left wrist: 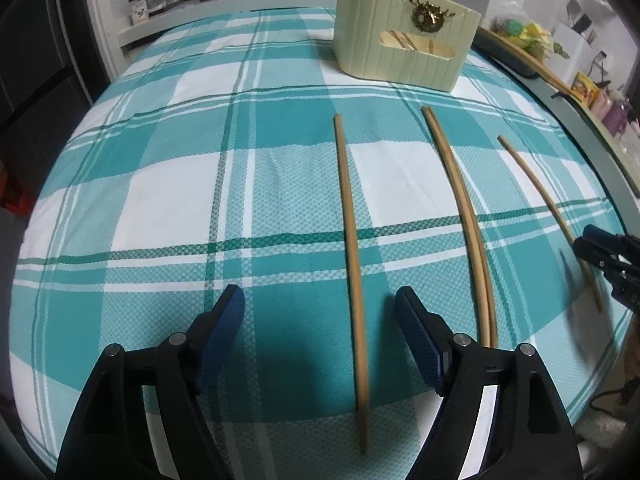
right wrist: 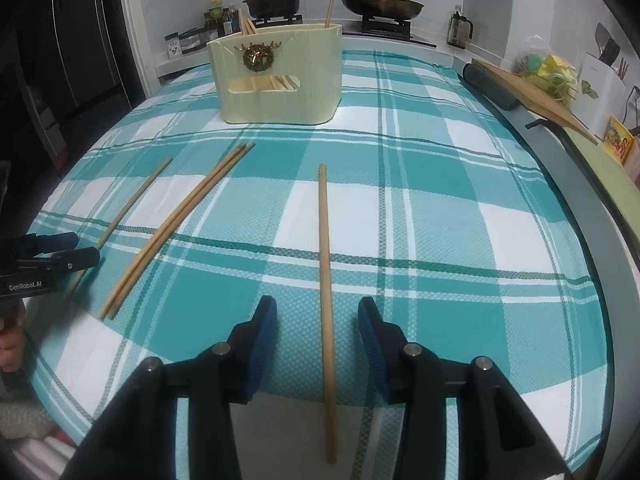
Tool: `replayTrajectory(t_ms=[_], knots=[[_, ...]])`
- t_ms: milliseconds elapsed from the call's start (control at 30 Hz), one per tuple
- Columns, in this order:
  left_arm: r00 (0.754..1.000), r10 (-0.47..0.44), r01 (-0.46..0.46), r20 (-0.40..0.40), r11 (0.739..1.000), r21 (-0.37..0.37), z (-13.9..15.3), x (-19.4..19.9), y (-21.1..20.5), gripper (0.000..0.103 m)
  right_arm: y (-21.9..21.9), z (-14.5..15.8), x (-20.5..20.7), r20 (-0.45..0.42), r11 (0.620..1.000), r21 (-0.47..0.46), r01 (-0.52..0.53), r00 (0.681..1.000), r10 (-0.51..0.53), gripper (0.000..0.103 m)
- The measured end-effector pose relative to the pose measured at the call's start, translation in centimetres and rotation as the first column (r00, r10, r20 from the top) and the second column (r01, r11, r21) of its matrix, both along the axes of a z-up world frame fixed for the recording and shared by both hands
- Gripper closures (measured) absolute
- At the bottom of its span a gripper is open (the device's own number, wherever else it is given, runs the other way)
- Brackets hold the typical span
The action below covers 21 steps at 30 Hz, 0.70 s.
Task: Organize utensils
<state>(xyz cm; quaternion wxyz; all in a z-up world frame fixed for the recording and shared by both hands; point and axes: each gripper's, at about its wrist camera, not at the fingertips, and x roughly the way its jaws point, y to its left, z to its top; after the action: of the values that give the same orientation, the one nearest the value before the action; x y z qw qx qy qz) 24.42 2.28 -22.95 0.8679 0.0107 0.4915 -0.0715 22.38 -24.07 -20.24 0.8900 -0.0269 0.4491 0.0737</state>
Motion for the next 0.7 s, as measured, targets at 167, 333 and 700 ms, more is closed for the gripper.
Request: replayTrajectory(t_ms=[167, 333, 700], knots=[[1.0, -0.021, 0.021, 0.002, 0.998, 0.062, -0.6, 0.0, -0.4, 0.004, 0.5, -1.6, 0.8, -0.058, 1.0, -0.025, -0.012, 0.998, 0.01, 0.06], [1.0, -0.003, 0.003, 0.011, 0.998, 0.056, -0.9, -0.1, 0.0, 0.0, 0.7, -1.7, 0.9, -0.063, 0.999, -0.046, -0.015, 0.998, 0.012, 0.059], [1.0, -0.028, 0.028, -0.011, 0.998, 0.05, -0.8, 0.1, 0.1, 0.0, 0.5, -1.7, 1.0, -0.073, 0.999, -0.042, -0.028, 0.997, 0.024, 0.057]])
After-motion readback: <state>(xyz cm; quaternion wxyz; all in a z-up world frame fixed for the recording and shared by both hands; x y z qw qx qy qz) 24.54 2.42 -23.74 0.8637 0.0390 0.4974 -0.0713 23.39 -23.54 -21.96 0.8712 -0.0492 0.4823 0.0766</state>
